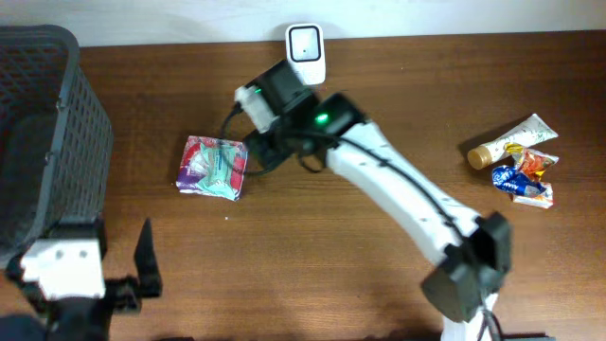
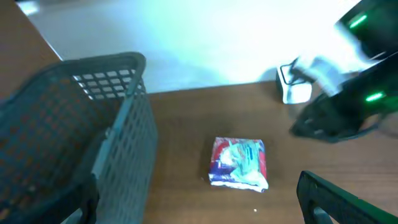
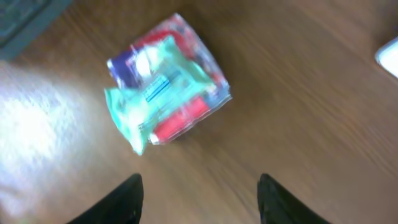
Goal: Scan the item barcode
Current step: 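Move the right gripper to the green toilet tissue pack and grasp it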
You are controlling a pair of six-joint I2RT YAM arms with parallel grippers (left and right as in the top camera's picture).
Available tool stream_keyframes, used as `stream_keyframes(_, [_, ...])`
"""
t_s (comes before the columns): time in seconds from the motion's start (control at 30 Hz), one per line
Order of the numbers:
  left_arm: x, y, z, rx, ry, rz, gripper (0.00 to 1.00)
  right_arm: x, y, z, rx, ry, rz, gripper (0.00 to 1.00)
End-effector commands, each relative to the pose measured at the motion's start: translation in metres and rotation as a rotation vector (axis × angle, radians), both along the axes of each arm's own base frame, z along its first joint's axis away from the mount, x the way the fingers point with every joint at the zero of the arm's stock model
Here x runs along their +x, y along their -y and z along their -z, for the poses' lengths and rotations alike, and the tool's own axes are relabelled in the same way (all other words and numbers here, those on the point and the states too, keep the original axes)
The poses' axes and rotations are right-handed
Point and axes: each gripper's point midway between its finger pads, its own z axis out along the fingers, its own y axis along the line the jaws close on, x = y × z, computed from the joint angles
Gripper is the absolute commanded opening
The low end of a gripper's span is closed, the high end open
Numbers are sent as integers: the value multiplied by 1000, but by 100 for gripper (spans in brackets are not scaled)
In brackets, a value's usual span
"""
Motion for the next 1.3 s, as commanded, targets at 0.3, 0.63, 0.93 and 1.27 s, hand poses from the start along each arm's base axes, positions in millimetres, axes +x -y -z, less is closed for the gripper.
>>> stream_keyframes(0.3, [-13, -5, 4, -2, -9, -36, 99, 31, -82, 97, 81, 30, -1, 49])
stream_keyframes(0.63, [-13, -5, 4, -2, -9, -36, 99, 26, -78, 132, 44, -48, 36, 17])
stream_keyframes(0.93, [-13, -5, 5, -2, -12, -36, 99, 30, -47, 23, 651, -433, -277, 4])
stream_keyframes(1.27, [-10, -5, 12, -3, -34, -36, 99, 82, 87, -41, 1010, -647, -249, 4])
